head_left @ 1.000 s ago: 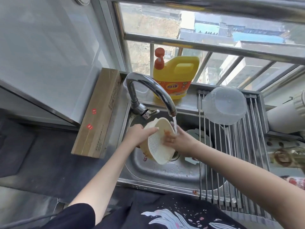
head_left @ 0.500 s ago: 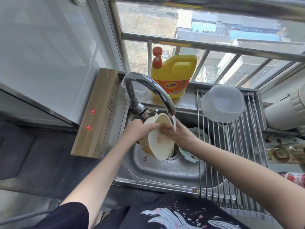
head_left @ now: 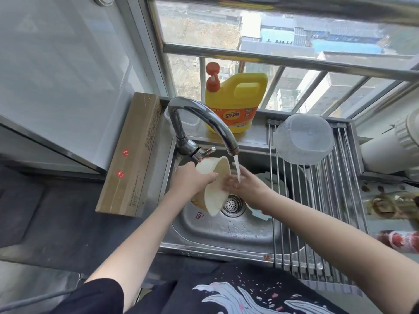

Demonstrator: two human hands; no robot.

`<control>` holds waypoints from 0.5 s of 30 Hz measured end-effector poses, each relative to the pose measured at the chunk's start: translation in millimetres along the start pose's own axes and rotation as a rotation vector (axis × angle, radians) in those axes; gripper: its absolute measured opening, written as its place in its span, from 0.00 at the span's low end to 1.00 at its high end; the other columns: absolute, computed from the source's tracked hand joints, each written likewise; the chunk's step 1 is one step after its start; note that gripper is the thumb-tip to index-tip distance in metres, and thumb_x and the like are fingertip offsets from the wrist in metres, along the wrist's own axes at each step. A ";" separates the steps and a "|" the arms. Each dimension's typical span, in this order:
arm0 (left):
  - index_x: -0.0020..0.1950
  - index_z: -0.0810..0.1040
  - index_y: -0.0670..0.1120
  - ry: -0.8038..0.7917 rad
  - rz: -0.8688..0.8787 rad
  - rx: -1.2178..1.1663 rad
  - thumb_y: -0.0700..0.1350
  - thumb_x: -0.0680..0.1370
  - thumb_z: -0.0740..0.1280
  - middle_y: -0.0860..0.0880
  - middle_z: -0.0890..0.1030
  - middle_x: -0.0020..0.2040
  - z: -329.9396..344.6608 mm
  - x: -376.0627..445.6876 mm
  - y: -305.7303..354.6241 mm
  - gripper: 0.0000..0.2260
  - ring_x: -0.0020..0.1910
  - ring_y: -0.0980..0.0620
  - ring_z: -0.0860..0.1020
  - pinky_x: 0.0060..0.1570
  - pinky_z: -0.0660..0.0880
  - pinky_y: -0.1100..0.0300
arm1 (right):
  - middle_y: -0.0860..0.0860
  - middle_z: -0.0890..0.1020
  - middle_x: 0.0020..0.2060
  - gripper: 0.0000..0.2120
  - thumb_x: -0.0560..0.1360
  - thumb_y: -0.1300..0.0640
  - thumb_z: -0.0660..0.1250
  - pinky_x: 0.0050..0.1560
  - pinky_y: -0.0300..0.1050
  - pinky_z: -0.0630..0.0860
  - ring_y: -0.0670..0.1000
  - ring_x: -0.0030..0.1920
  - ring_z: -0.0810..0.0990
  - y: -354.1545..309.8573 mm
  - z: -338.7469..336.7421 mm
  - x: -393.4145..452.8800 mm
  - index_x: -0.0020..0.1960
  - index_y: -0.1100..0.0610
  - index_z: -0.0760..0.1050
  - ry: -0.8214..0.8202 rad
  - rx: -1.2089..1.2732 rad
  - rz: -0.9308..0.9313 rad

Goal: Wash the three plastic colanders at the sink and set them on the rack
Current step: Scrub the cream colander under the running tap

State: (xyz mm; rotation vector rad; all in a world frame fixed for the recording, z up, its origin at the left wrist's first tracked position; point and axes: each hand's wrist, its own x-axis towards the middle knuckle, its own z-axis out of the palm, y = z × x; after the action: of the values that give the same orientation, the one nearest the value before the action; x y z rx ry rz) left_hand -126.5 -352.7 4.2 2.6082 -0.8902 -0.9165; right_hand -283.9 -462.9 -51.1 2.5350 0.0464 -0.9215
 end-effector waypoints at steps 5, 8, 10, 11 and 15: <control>0.57 0.75 0.40 -0.027 -0.030 -0.094 0.66 0.68 0.66 0.42 0.78 0.54 -3.8 3.1 -1.1 0.32 0.54 0.43 0.76 0.40 0.67 0.57 | 0.49 0.52 0.77 0.36 0.78 0.53 0.60 0.65 0.62 0.26 0.50 0.77 0.44 2.7 2.2 0.1 0.78 0.53 0.43 0.012 -0.007 0.139; 0.55 0.75 0.41 -0.073 -0.030 -0.115 0.67 0.67 0.67 0.43 0.78 0.54 2.8 1.3 -1.9 0.31 0.53 0.43 0.76 0.41 0.67 0.57 | 0.47 0.58 0.76 0.34 0.76 0.56 0.62 0.68 0.59 0.30 0.49 0.77 0.51 -6.2 1.9 -5.0 0.78 0.49 0.51 0.008 0.174 -0.011; 0.55 0.75 0.42 -0.098 -0.032 -0.101 0.66 0.67 0.67 0.43 0.78 0.54 6.3 -1.5 0.1 0.30 0.52 0.44 0.77 0.38 0.68 0.58 | 0.47 0.58 0.76 0.35 0.77 0.51 0.62 0.69 0.65 0.33 0.51 0.77 0.52 1.6 -1.6 -3.6 0.78 0.50 0.49 0.084 -0.034 0.095; 0.55 0.75 0.42 -0.104 -0.038 -0.105 0.66 0.67 0.67 0.44 0.78 0.54 4.8 -1.0 2.3 0.30 0.52 0.44 0.77 0.37 0.67 0.58 | 0.49 0.52 0.77 0.37 0.78 0.50 0.61 0.67 0.66 0.32 0.52 0.77 0.48 7.0 -3.0 -3.3 0.78 0.52 0.43 0.086 -0.113 0.154; 0.61 0.75 0.41 -0.132 -0.084 -0.163 0.67 0.65 0.67 0.43 0.78 0.57 -12.0 11.7 9.3 0.35 0.54 0.44 0.77 0.40 0.76 0.58 | 0.49 0.50 0.78 0.36 0.78 0.52 0.60 0.64 0.67 0.27 0.52 0.77 0.45 8.2 -3.7 -0.8 0.78 0.51 0.43 0.057 -0.075 0.145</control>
State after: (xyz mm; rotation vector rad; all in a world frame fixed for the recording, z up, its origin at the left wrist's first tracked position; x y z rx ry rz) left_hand -116.1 -367.0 11.5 2.4859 -0.7077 -1.1436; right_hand -280.8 -468.7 -44.8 2.4588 -0.0831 -0.7775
